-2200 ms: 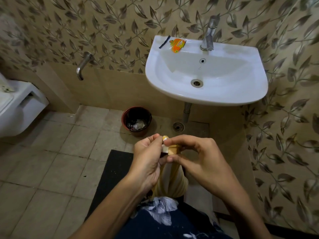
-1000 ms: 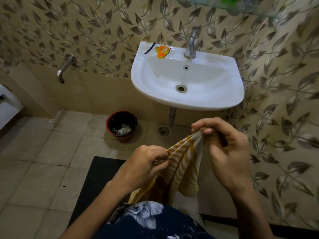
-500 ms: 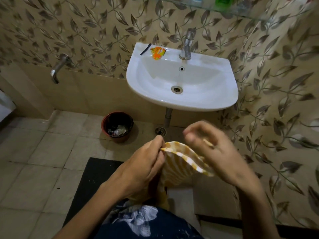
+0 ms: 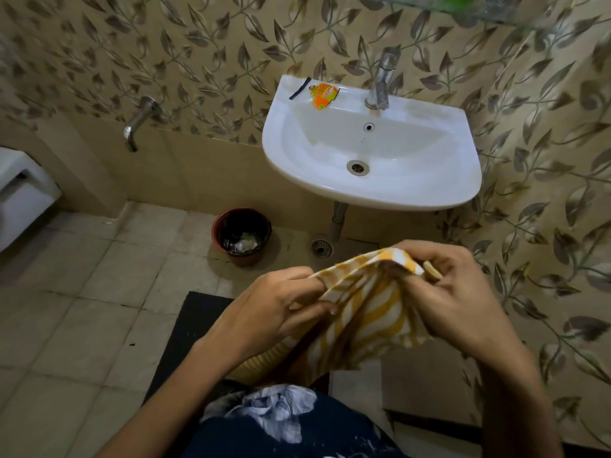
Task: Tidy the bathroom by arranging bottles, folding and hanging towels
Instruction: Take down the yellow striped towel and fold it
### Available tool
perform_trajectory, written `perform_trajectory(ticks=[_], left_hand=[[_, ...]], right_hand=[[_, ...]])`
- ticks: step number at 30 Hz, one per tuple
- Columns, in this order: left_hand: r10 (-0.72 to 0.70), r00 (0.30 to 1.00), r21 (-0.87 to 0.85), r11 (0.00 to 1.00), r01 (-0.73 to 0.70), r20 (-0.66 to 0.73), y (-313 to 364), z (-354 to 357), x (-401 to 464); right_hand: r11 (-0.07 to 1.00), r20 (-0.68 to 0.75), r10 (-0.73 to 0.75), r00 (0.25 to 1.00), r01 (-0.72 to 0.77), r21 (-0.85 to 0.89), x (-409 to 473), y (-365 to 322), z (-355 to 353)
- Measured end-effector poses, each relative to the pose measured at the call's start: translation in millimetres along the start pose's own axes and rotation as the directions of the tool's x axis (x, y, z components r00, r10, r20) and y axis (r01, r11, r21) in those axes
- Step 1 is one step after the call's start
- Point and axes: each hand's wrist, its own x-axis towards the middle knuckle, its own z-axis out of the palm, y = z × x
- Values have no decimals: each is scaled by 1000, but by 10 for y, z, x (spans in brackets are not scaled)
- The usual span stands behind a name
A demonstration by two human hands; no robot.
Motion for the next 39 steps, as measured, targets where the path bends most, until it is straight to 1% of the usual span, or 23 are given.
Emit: perform_trajectory(ticks=[2,4,7,9,11,14,16,18,19,20,21,22,23,24,25,26,28,30,31,32,34,36,39], left_hand=[[-35,999,-11,999,35,-6,-43,29,-25],[-39,999,-16,999,39,-24,-65,30,-27],[6,995,37,999,-3,-97,-68,-52,8],[38,986,104,994,-22,-163,-92,-118,13],[45,975,139,990,-14,-220,-120,-178,6],[18,964,112,994,13,-265,-109,-198,-4],[-4,942,74,997,30,-334,-50,-153,-10],[-51,902,31,997,71,-430,40,-119,-9],[-68,881,14,996,85,-468,83,-120,-5],[-76,870,7,996,91,-488,121,-132,-3],[-70,872,13,996,87,-484,158,-157,3],[-51,888,33,997,74,-456,193,-192,13],[-23,911,61,997,53,-412,231,-229,31],[11,931,92,995,25,-364,267,-261,50],[48,945,124,992,-8,-323,306,-284,75],[85,953,154,987,-42,-290,351,-299,102],[158,959,194,974,-113,-234,454,-311,160],[226,958,237,954,-182,-175,539,-307,205],[242,959,247,948,-202,-146,574,-305,216],[251,960,249,944,-215,-123,595,-305,224],[266,958,245,941,-233,-111,607,-315,229],[257,959,245,943,-224,-115,589,-332,218],[227,968,224,954,-198,-108,538,-334,175]], right_hand=[[998,-33,-27,999,29,58,-2,-31,-67],[996,-33,-43,999,46,77,-19,-59,-116],[998,-31,-53,998,54,27,-48,-57,-199],[998,-34,-33,999,31,-48,-73,-36,-264],[995,-42,-21,999,17,-101,-106,-21,-327],[995,-42,-50,998,46,-90,-146,-61,-412],[996,-13,-53,998,52,-76,-176,-81,-451],[997,12,38,999,-37,-66,-207,-43,-495],[988,35,129,991,-125,-92,-223,9,-531],[963,79,232,970,-217,-159,-242,64,-573],[924,136,330,934,-291,-249,-268,111,-616],[886,167,398,902,-331,-324,-284,140,-649],[866,171,425,889,-344,-364,-286,146,-669],[863,156,429,890,-352,-363,-274,120,-692],[875,114,401,909,-343,-341,-249,57,-690],[896,70,336,939,-296,-330,-220,-39,-655],[952,32,130,991,-115,-284,-152,-263,-487],[975,75,-17,997,33,-221,-75,-431,-226],[971,121,-46,992,73,-226,-40,-483,-92],[966,155,-48,987,86,-245,-8,-505,20],[959,173,-17,985,65,-276,36,-473,111],[950,169,2,986,51,-308,44,-402,71],[935,221,9,975,70,-349,-4,-304,33]])
